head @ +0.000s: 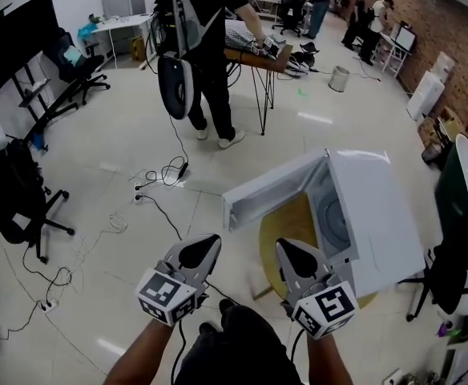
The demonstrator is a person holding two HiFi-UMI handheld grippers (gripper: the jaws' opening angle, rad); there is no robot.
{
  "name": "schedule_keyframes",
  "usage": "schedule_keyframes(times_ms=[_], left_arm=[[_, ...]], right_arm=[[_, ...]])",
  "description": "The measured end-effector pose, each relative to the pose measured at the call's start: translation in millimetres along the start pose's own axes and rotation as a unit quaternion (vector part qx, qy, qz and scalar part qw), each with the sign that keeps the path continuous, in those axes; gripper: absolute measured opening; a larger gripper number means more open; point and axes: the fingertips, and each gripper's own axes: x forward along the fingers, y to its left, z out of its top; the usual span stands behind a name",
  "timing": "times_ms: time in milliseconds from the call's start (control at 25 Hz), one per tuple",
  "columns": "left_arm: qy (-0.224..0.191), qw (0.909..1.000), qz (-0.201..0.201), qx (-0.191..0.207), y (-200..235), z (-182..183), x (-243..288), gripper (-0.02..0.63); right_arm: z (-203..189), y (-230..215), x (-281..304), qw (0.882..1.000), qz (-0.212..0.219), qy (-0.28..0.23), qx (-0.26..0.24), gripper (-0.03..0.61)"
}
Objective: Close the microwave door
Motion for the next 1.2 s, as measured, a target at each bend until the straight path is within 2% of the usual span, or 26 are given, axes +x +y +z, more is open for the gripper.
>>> schedule_keyframes(times_ms=[440, 640, 840, 1040, 1200], left_arm=[[0.009, 0.9959, -0.079, 0.043, -17, 18, 73, 0.011], [0.016, 0.9909, -0.12, 0.058, -14, 18, 86, 0.011], [0.027, 0.9844, -0.158, 0.073, 2, 17, 91, 0.011], [0.036, 0.9806, -0.171, 0.09, 30, 16, 89, 0.011], [0.043, 0.9807, -0.151, 0.116, 63, 14, 95, 0.011]], right_arm=[[0, -59, -5, 0.997, -0.074, -0.019, 0.022, 0.002], [-3, -66, -11, 0.992, -0.12, -0.016, 0.026, 0.002], [-3, -59, -15, 0.983, -0.18, -0.021, 0.033, 0.002], [-4, -47, -15, 0.973, -0.224, -0.025, 0.041, 0.002], [-9, -33, -14, 0.968, -0.245, -0.021, 0.046, 0.002]])
